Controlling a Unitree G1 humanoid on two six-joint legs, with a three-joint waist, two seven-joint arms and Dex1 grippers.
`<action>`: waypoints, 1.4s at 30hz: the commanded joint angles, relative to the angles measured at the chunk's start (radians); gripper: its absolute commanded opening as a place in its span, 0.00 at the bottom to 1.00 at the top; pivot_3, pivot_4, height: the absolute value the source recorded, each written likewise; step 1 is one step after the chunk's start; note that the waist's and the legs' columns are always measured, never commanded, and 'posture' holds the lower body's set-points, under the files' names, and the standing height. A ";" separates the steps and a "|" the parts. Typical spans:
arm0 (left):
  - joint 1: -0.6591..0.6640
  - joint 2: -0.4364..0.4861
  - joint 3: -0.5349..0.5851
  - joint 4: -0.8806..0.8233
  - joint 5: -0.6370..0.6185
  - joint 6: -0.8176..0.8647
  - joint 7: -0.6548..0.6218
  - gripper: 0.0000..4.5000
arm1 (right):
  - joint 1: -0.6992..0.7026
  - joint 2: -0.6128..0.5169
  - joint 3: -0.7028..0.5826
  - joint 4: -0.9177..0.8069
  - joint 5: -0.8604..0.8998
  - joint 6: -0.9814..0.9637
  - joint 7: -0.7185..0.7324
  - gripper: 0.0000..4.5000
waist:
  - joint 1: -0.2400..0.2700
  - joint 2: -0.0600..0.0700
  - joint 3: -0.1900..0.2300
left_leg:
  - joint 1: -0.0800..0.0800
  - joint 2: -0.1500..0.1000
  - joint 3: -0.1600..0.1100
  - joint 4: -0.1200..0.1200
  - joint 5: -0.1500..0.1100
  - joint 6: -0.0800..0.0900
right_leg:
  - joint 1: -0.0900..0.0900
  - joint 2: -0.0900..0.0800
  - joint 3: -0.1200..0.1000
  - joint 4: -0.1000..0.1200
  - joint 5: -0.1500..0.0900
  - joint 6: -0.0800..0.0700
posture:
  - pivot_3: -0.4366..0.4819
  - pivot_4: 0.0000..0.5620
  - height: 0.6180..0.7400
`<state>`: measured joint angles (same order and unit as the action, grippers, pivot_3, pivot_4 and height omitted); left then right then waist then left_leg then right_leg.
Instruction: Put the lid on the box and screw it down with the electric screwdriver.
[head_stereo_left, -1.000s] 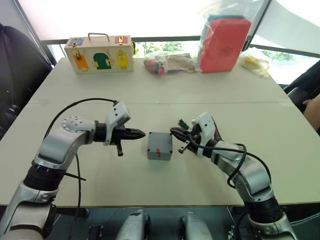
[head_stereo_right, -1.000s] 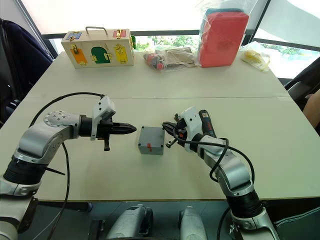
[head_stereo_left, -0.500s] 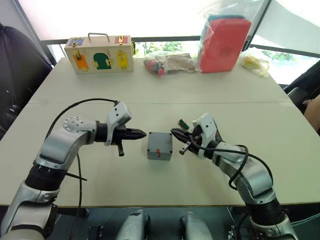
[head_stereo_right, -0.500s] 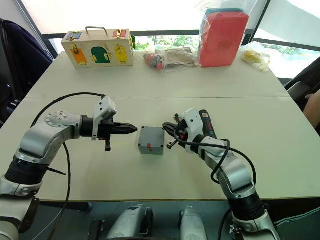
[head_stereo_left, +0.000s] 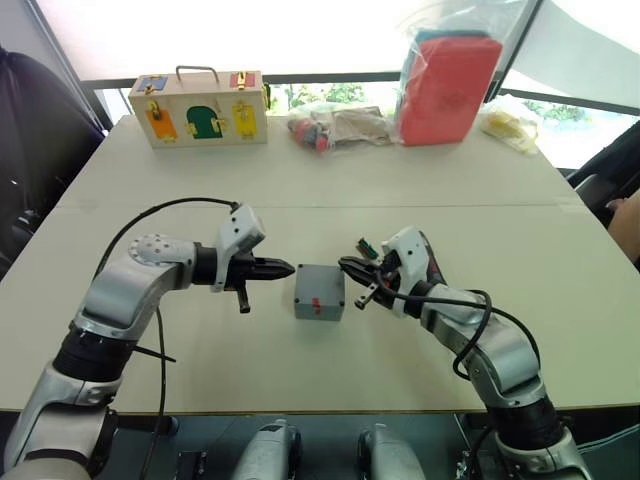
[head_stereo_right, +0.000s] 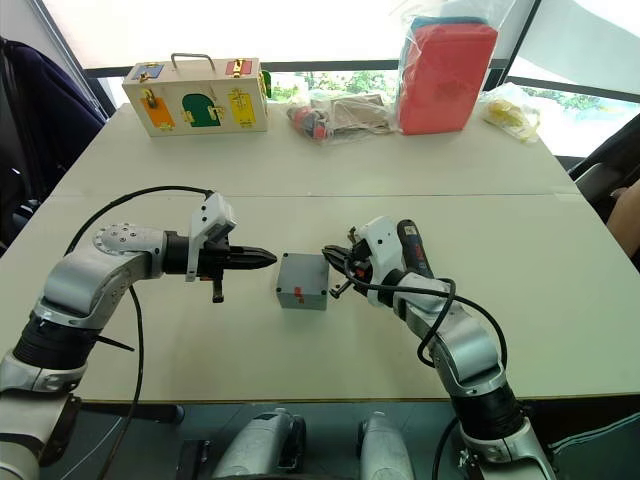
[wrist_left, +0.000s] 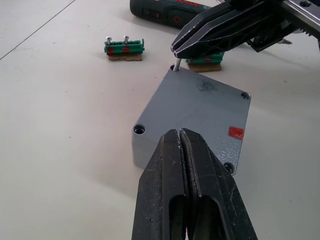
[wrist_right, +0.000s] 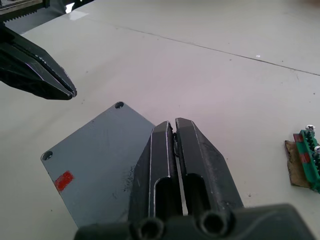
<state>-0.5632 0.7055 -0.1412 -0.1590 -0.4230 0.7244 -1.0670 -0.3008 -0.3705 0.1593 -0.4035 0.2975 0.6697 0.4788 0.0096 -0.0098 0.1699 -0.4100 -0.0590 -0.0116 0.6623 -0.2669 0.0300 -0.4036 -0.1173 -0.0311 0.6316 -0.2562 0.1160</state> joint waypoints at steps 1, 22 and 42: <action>-0.008 0.005 0.015 -0.019 -0.001 -0.017 0.003 0.00 | -0.018 0.005 -0.004 -0.004 -0.003 -0.022 0.006 0.01 | 0.000 0.000 0.000 | 0.000 0.000 0.000 0.000 0.000 0.000 | 0.000 0.000 0.000 0.000 0.000 0.000 | 0.48 0.27 1.00; -0.022 -0.006 0.020 -0.019 -0.010 -0.023 0.005 0.00 | -0.036 -0.034 -0.061 -0.033 0.022 0.040 0.025 0.84 | 0.001 0.000 0.000 | 0.000 0.000 0.000 0.000 0.000 0.000 | 0.000 0.000 0.000 0.000 0.000 0.000 | 0.48 0.27 1.00; -0.085 0.052 -0.114 -0.080 0.056 -0.231 -0.226 0.00 | -0.497 -0.635 -0.163 0.256 0.496 0.945 0.078 0.99 | -0.003 0.005 0.004 | -0.012 0.001 0.002 0.000 0.000 0.000 | -0.006 -0.004 0.001 -0.003 0.000 -0.006 | 0.48 0.27 1.00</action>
<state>-0.6401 0.7640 -0.2458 -0.2291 -0.3854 0.5340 -1.2852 -0.7649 -0.9832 -0.0664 -0.1905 0.8043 1.6073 0.5338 0.0070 -0.0047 0.1737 -0.4221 -0.0576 -0.0099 0.6627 -0.2666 0.0302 -0.4093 -0.1211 -0.0305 0.6282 -0.2564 0.1091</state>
